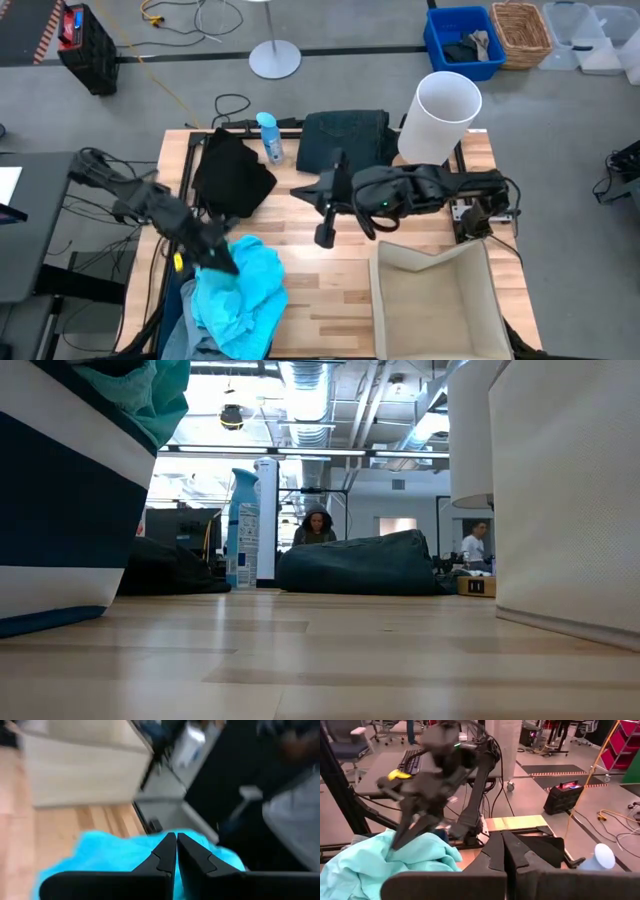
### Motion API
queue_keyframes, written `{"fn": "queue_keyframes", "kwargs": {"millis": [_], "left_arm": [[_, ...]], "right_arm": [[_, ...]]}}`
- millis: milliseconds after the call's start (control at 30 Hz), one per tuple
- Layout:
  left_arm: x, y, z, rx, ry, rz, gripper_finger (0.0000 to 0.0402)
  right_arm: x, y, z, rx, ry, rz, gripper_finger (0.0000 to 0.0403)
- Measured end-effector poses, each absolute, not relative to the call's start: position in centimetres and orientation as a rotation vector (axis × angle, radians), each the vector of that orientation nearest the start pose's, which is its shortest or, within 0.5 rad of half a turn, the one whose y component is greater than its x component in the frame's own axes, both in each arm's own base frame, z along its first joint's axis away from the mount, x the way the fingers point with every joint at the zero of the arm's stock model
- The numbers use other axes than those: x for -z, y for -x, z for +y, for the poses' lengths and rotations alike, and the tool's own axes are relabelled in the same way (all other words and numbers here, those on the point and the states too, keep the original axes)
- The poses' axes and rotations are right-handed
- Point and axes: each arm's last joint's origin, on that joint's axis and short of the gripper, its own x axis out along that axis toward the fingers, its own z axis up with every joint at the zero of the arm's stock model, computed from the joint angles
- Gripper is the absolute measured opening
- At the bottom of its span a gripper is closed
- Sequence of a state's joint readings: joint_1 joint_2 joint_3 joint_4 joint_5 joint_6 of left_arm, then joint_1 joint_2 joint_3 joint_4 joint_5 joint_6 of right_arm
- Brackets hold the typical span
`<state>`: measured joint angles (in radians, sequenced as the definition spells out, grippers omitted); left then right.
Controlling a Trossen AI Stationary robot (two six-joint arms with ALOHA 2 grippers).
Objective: Sort clothes
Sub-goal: Put the blue short pants into the blue laundry organizer
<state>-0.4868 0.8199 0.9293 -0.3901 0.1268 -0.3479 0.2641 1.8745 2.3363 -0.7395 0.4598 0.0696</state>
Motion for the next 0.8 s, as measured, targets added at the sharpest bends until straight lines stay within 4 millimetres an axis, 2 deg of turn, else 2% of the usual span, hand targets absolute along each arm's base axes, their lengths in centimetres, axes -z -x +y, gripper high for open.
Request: {"fn": "queue_keyframes", "kwargs": {"millis": [133,300,400,500,800], "left_arm": [[-34.0,-16.5,-11.2,0.620,0.234,0.532,0.0013],[-30.4,-17.6,-13.6,0.595,0.231,0.833,0.0013],[-28.4,-17.2,-13.9,0.500,0.253,1.053,0.0013],[-27.3,-16.2,-14.3,0.436,0.287,1.227,0.0013],[-27.0,-13.3,-16.5,0.423,0.442,1.464,0.0013]], "right_arm": [[-49.2,-36.8,8.8,0.220,0.040,0.274,0.0000],[-49.1,-36.8,8.7,0.224,0.039,0.286,0.0000],[-49.1,-36.8,8.7,0.227,0.039,0.284,0.0000],[-49.1,-36.8,8.7,0.225,0.043,0.285,0.0000],[-49.1,-36.8,8.7,0.224,0.047,0.285,0.0000]]}}
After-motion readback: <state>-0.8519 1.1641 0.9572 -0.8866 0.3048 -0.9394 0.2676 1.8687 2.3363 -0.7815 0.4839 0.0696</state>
